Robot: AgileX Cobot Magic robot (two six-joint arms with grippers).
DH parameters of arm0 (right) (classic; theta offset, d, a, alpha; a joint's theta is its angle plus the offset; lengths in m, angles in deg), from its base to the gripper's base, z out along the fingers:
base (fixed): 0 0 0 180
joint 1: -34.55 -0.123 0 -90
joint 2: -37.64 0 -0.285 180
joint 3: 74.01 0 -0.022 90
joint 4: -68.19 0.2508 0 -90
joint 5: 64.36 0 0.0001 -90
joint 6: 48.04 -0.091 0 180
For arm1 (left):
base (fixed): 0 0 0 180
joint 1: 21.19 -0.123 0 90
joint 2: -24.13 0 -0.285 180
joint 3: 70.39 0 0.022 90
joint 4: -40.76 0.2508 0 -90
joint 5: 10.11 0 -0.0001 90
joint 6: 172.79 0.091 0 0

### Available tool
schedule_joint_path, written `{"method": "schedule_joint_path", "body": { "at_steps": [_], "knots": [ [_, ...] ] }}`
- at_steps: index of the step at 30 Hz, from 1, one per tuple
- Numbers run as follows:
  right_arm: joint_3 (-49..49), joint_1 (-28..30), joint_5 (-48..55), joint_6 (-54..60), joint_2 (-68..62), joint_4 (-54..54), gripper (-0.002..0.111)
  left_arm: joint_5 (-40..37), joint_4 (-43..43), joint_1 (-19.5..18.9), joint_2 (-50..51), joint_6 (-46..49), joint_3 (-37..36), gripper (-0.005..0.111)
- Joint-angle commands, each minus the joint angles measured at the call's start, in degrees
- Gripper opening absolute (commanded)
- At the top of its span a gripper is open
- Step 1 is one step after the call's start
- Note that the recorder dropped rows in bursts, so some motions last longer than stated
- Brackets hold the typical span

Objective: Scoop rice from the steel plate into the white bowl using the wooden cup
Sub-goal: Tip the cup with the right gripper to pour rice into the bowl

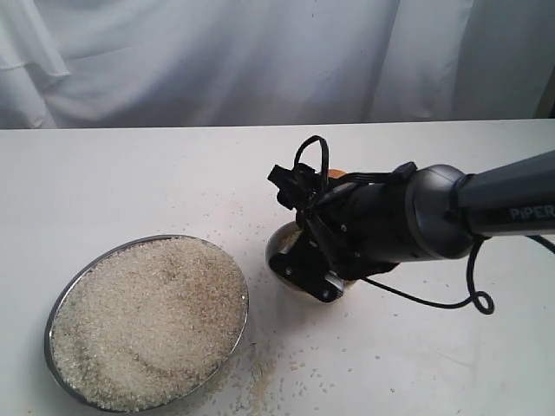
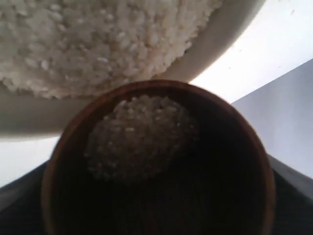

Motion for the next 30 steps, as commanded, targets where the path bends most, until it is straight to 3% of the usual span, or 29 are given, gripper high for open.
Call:
{"method": "schedule_joint_path", "body": {
  "at_steps": [1,30],
  "knots": [
    [1.00,-0.04,-0.48,-12.61,0.94,-12.13,0.000,0.40,-0.09,-0.11,-0.24,-0.01,-0.28,0.000],
    [2.12,-0.16,4.69,-12.09,2.06,-12.13,0.000,0.40,-0.09,-0.11,-0.24,-0.01,-0.28,0.000]
  ]
}}
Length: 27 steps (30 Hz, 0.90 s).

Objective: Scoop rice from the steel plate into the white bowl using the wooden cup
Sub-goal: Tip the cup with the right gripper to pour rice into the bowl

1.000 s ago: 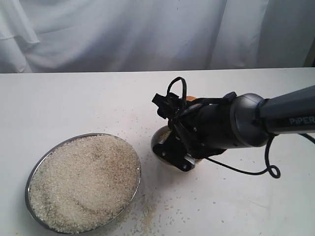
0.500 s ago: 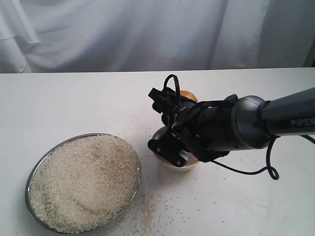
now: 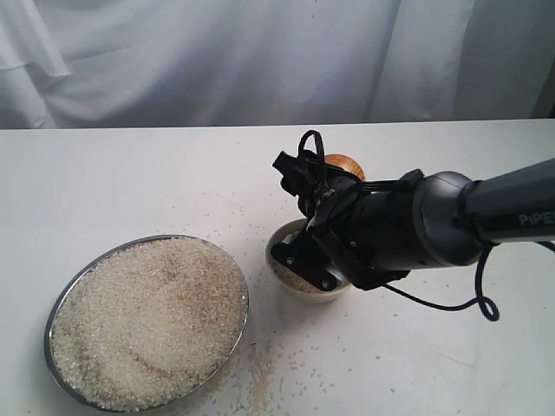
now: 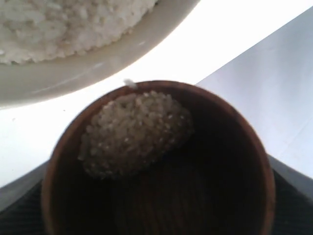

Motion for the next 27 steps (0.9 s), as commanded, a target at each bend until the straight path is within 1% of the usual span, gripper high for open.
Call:
{"method": "schedule_joint_path", "body": {
  "at_steps": [1,7,19,24,27],
  "knots": [
    [0.18,-0.06,1.32,1.34,1.97,-0.73,0.000,0.40,-0.09,-0.11,-0.24,-0.01,-0.28,0.000],
    [0.18,-0.55,1.57,3.42,4.57,-0.73,0.000,0.40,-0.09,-0.11,-0.24,-0.01,-0.28,0.000],
    [0.18,-1.77,0.76,5.86,5.18,-0.73,0.000,0.40,-0.09,-0.11,-0.24,-0.01,-0.28,0.000],
    [0.18,-3.13,5.95,8.43,5.28,-0.73,0.000,0.40,-0.09,-0.11,-0.24,-0.01,-0.28,0.000],
    [0.18,-3.40,6.38,9.09,5.28,-0.73,0.000,0.40,-0.09,-0.11,-0.24,-0.01,-0.28,0.000]
  ]
}}
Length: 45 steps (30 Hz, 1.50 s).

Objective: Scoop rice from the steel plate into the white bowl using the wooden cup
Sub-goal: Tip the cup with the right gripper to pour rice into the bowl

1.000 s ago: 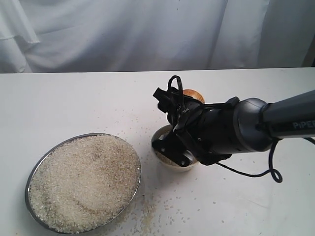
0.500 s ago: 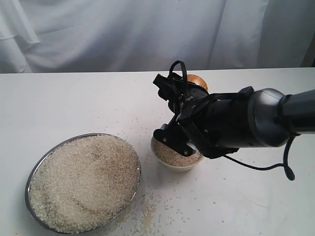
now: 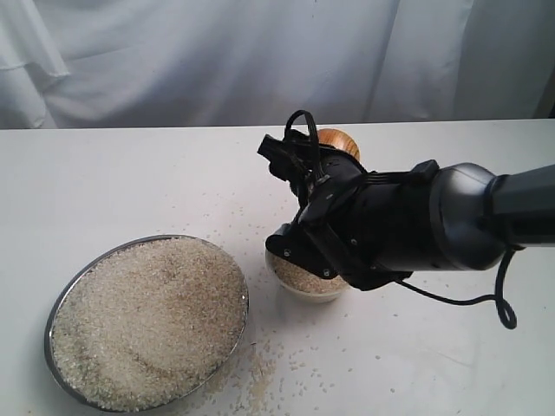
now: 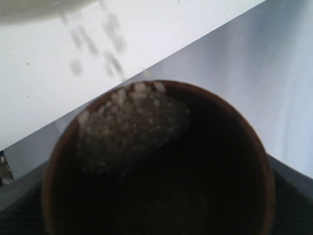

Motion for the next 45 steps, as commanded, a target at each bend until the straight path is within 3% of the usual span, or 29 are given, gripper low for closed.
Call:
{"method": "schedule_joint_path", "body": {
  "at_steps": [1,45],
  "knots": [
    [0.18,-0.33,2.52,1.55,0.78,-0.73,0.000,0.40,-0.09,-0.11,-0.24,-0.01,-0.28,0.000],
    [-0.63,-4.03,6.59,15.52,4.77,-0.73,0.000,0.40,-0.09,-0.11,-0.24,-0.01,-0.28,0.000]
  ]
}}
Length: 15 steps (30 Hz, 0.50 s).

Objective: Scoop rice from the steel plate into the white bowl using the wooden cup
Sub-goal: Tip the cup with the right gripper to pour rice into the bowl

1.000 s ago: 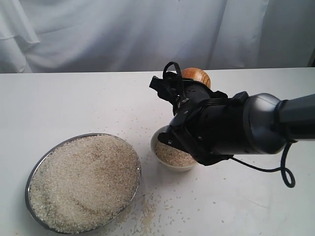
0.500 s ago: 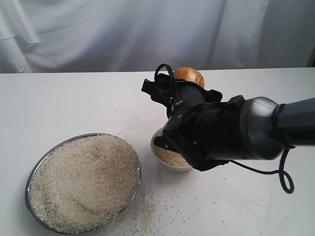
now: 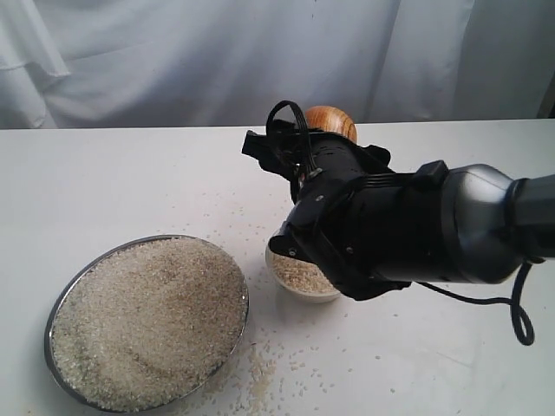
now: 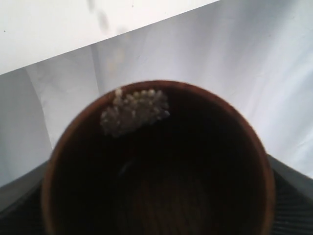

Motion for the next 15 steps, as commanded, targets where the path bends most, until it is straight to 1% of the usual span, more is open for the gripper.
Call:
{"method": "schedule_joint_path", "body": {
  "at_steps": [1,15],
  "knots": [
    [-0.52,-0.28,0.94,3.10,1.56,-0.73,0.000,0.40,-0.09,-0.11,-0.24,-0.01,-0.28,0.000],
    [-2.77,-0.28,0.82,5.01,1.56,-0.73,0.000,0.40,-0.09,-0.11,-0.24,-0.01,-0.28,0.000]
  ]
}}
